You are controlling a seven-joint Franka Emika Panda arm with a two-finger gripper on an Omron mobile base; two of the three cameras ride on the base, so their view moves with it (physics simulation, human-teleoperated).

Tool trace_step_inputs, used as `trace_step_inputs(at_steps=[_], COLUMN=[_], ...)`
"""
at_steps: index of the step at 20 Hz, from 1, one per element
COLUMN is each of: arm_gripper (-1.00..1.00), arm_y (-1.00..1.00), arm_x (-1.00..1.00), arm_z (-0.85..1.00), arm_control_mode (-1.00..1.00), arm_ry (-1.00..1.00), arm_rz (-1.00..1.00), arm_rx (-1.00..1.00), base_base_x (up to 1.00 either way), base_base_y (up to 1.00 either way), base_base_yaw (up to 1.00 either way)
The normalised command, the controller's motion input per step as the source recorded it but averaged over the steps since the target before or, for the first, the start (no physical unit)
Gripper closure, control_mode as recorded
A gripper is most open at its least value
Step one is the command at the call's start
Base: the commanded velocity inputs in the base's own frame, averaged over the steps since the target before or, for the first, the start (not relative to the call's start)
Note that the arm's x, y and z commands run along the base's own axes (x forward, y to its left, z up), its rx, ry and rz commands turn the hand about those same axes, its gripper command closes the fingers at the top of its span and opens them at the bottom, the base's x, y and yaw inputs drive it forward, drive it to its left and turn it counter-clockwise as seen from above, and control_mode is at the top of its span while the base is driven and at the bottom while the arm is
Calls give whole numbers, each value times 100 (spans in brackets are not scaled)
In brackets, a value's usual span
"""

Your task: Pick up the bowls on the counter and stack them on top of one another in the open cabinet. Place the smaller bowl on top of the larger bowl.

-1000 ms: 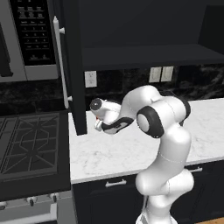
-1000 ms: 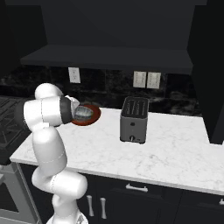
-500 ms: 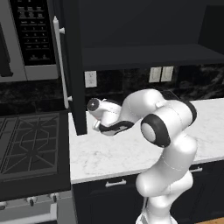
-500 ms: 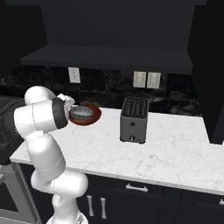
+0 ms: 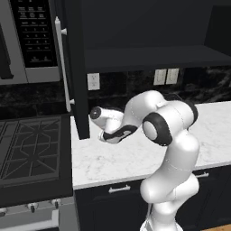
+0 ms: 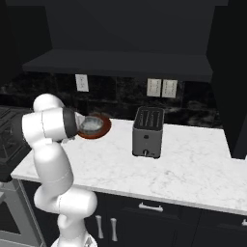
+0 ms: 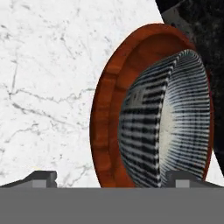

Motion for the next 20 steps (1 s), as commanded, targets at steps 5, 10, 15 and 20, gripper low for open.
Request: trace_step_inputs(at_steps=[5,10,15,20], arm_gripper=[-100,-100,100,100], arm_y=[-18,-22,-12,0], arm_x=[39,39,24,0], arm_z=[-29,-33,-19,0], arm_control_mode=[-100,-100,-100,-100], arm_ry=[0,0,0,8], arm_rz=[0,0,0,0], arm_rx=[-6,-6,-2,0], base_base_x=[0,0,0,0], base_base_y=[0,0,0,0], base_base_yaw=[0,0,0,0])
